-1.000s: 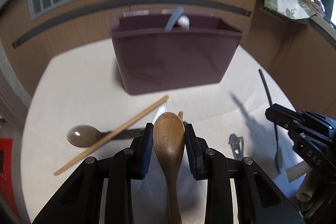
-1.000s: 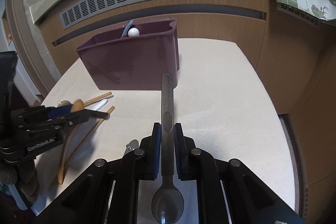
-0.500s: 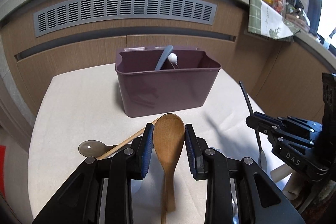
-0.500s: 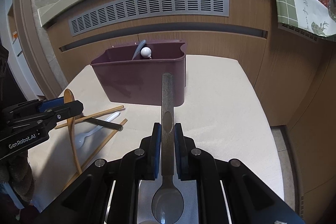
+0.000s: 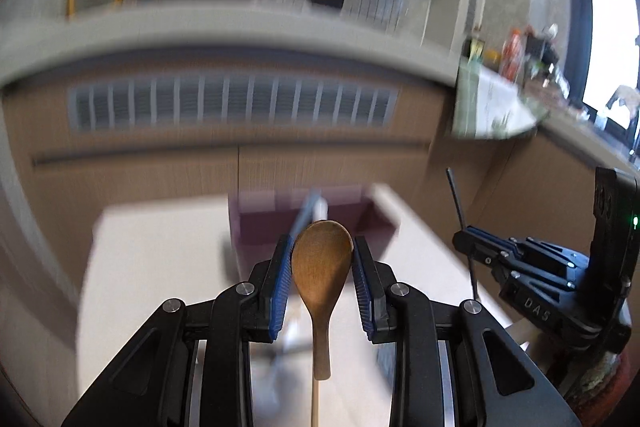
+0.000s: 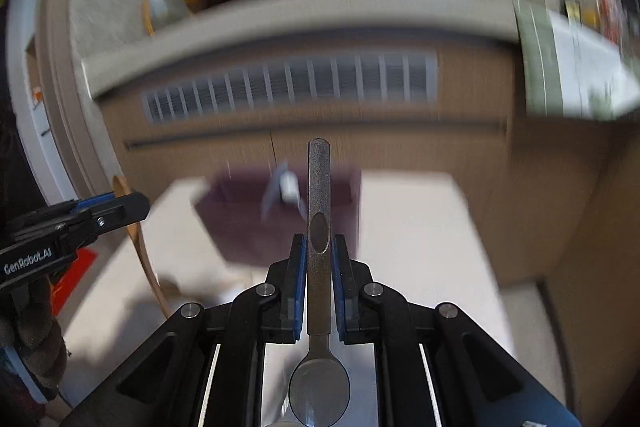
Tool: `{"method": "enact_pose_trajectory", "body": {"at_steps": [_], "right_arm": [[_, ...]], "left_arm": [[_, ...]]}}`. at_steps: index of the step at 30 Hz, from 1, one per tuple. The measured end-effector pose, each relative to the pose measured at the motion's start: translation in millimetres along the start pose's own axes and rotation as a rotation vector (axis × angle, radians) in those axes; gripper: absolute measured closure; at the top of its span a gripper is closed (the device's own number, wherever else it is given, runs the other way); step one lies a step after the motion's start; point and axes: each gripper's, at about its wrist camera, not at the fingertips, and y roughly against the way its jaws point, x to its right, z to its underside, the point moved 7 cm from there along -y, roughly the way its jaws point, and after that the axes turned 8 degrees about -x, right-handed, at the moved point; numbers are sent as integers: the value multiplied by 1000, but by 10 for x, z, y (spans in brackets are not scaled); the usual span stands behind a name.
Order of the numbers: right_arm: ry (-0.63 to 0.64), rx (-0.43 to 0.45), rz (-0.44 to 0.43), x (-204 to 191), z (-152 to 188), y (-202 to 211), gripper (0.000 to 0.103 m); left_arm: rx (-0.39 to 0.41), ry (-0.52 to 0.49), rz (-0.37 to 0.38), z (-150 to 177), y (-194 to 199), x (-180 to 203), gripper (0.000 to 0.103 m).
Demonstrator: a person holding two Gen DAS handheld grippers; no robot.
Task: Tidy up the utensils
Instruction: 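Lift both spoons over the maroon holder and drop them inside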
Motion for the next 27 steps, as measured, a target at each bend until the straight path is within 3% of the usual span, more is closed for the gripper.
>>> {"method": "enact_pose_trajectory", "body": {"at_steps": [6,10,20,24,27], "right_arm": [[-9,229,-20,15,-1011,212,92],[-40,261,-58,68,-1301,-86,92],[-12,195,-23,103,-1138,-1104,92],[-27,171,-24,190,-1033,-1279,92],[-38,120,-75,237,-912,-1331,90]], "left_arm": [[158,13,37,-887,166,-110,73],[163,46,42,-1115,-113,-297,73],[-4,126,75,-842,-1143,-673,73],[-40,127,95,-672,-1344,-656,73],[-64,126,122,-585,-1398,-598,71]]}}
